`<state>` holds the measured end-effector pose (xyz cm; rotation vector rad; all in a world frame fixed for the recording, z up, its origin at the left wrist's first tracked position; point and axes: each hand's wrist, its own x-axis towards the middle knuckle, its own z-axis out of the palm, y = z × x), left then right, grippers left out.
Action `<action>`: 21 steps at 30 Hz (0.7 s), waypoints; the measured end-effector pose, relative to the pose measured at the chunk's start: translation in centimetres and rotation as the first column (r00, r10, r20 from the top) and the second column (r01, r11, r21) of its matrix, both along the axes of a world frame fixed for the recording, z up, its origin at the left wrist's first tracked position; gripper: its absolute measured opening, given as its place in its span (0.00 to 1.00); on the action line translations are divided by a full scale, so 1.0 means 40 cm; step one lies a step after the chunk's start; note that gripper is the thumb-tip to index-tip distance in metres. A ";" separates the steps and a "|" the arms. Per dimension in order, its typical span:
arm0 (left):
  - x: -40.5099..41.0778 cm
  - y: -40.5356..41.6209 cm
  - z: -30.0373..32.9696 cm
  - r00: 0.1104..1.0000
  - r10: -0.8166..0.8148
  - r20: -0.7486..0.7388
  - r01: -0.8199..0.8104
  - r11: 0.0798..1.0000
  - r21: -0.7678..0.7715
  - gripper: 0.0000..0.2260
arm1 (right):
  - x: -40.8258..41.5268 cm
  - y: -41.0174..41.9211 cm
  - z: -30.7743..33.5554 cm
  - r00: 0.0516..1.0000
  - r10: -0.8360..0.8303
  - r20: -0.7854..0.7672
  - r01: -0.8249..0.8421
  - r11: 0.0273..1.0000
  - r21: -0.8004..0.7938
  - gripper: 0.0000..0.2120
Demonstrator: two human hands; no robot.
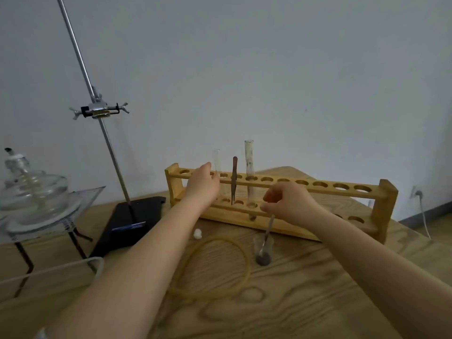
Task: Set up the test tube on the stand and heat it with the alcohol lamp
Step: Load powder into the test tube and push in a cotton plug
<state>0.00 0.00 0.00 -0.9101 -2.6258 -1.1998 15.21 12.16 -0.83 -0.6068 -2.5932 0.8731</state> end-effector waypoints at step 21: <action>-0.044 0.062 0.010 0.989 0.051 -0.141 -0.042 0.997 0.068 0.13 | -0.030 0.021 -0.033 0.995 0.074 0.067 -0.068 0.994 -0.089 0.10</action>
